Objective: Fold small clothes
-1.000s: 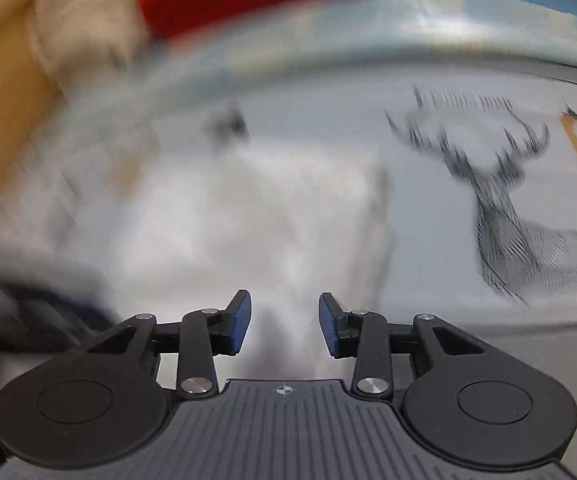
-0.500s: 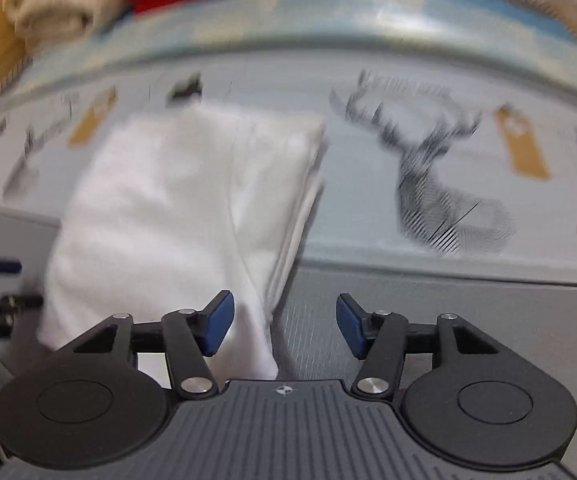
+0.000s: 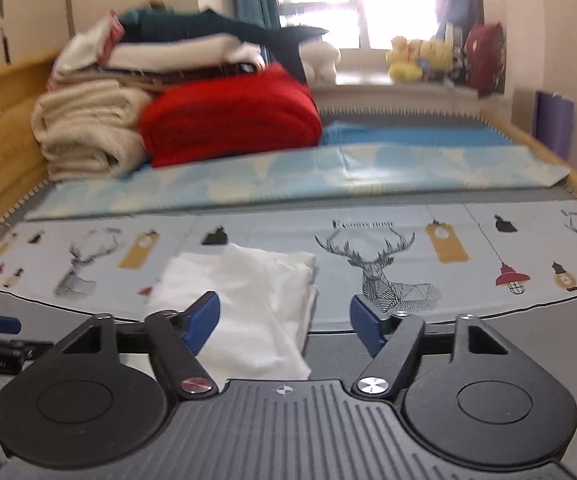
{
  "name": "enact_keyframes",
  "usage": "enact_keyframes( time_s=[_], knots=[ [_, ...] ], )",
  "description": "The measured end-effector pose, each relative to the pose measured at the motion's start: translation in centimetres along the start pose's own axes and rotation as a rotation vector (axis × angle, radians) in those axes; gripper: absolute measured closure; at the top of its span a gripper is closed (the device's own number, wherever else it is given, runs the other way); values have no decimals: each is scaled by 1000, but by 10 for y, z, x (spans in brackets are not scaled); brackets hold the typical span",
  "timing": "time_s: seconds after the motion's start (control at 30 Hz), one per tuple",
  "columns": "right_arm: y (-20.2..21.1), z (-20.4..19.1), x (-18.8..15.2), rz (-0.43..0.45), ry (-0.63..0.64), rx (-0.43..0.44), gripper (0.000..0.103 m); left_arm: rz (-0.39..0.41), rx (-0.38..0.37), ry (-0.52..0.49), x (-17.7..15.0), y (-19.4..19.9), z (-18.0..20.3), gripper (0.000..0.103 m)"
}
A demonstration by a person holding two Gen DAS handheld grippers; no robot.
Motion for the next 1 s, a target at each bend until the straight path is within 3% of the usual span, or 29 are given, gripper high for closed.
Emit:
enact_keyframes(
  time_s=[0.1,0.2,0.27,0.47,0.7,1.0],
  knots=[
    [31,-7,-15,76,-31,4,18,79,-12,8,-16,23,13,0],
    [47,-19,-33,94,-32,13,13,139,4,-11,-46,34,27,0],
    [50,-33,-42,75,19,15,10,80,11,8,-62,32,36,0],
    [37,-61,-60,10,157,8,7,55,39,-19,-72,23,44,0],
    [31,-66,-66,-31,114,-6,4,20,60,48,-75,10,35,0],
    [25,-69,-74,-70,135,-12,3,6,53,42,-76,3,36,0]
  ],
)
Point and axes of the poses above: each gripper's, at about its wrist camera, not at the fingertips, and y roughly against the way its jaws point, z to its right, x to its top, the point moved 8 cm from there along -y, roughly the way its jaws point, and after that the axes turned 3 degrees about z, right-handed, at the moved point
